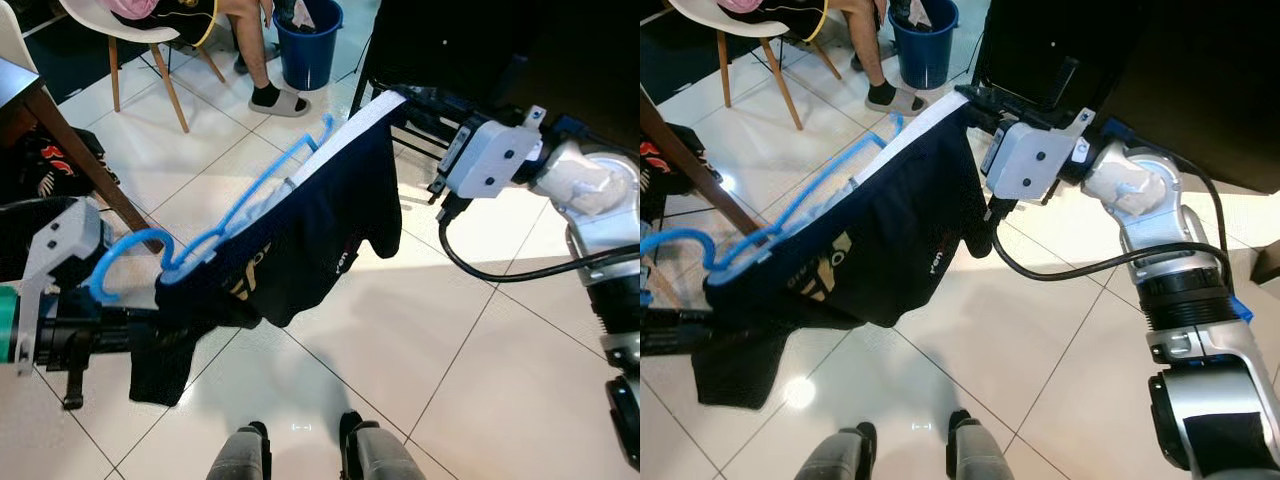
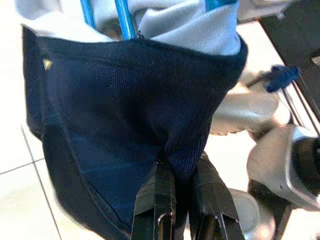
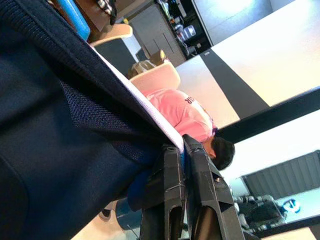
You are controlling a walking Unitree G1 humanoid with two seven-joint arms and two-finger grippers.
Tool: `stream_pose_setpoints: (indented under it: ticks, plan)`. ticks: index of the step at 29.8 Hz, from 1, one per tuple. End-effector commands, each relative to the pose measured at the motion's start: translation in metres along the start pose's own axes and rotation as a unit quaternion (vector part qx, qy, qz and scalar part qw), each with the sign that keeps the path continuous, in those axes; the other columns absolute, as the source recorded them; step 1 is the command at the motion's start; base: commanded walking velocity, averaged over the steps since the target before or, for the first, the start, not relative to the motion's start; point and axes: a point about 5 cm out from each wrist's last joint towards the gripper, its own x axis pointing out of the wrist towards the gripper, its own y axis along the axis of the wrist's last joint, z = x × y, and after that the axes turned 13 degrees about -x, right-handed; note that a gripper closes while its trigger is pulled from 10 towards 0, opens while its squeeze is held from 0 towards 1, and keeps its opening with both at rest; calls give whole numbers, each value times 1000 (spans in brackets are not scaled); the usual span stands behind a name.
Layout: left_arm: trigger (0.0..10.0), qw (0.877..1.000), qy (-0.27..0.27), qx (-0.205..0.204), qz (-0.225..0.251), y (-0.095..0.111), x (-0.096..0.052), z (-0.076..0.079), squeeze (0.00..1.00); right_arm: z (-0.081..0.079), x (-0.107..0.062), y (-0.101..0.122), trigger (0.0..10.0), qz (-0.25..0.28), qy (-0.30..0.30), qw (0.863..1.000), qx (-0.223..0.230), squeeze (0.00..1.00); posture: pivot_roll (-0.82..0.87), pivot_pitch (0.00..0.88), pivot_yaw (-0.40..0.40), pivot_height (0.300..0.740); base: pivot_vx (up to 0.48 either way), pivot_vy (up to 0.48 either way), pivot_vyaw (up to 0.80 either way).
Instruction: Hang hanger
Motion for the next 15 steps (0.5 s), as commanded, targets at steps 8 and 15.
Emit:
stream_pose_setpoints:
  ticks: [8,15]
  plan:
    - [10000,991,-82,-51,-89,-27,21,17,0,19,14,20,10000,53,-41,998,-9,0,51,195,68,740,0,0,0]
    - [10000,989,-89,-68,-95,-29,24,21,0,26,24,38,10000,99,-46,994,-18,0,49,193,70,740,0,0,0]
